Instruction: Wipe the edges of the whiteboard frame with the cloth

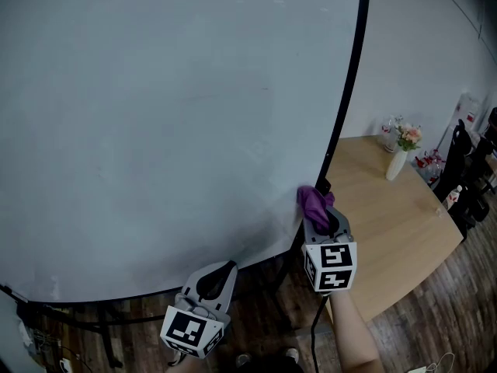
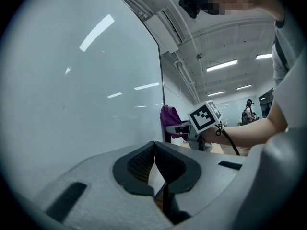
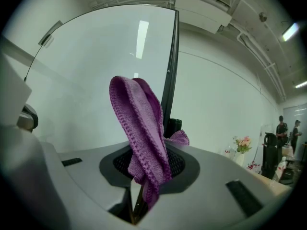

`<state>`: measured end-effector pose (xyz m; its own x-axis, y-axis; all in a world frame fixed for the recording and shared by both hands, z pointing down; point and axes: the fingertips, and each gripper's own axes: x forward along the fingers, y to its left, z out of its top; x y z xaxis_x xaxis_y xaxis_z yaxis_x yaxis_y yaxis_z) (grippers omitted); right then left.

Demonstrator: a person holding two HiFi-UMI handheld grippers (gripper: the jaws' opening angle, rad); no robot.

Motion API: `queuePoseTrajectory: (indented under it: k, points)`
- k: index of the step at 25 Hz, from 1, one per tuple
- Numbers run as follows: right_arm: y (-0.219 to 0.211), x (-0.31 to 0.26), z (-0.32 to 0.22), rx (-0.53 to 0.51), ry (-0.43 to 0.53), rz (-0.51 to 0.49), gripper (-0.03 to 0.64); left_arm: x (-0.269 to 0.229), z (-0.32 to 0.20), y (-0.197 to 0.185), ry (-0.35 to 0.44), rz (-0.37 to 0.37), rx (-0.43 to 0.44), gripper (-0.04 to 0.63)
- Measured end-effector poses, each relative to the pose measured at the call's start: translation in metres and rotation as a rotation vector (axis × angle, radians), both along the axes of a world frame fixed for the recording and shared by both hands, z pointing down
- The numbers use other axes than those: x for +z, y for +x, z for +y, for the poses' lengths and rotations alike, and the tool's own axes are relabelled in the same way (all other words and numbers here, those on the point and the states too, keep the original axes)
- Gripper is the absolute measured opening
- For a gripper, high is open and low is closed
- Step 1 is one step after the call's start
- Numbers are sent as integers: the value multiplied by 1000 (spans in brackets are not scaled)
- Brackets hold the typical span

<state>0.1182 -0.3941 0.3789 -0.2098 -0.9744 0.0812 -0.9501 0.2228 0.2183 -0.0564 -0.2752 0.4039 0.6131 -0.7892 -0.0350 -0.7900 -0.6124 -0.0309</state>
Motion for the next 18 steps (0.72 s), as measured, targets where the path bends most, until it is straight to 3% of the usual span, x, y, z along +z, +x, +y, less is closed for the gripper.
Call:
queuePoseTrajectory:
  k: [18]
  points:
    - [1,58,-1,-21,-66,-60,93,15,-1,-1,-24,-5,1,18]
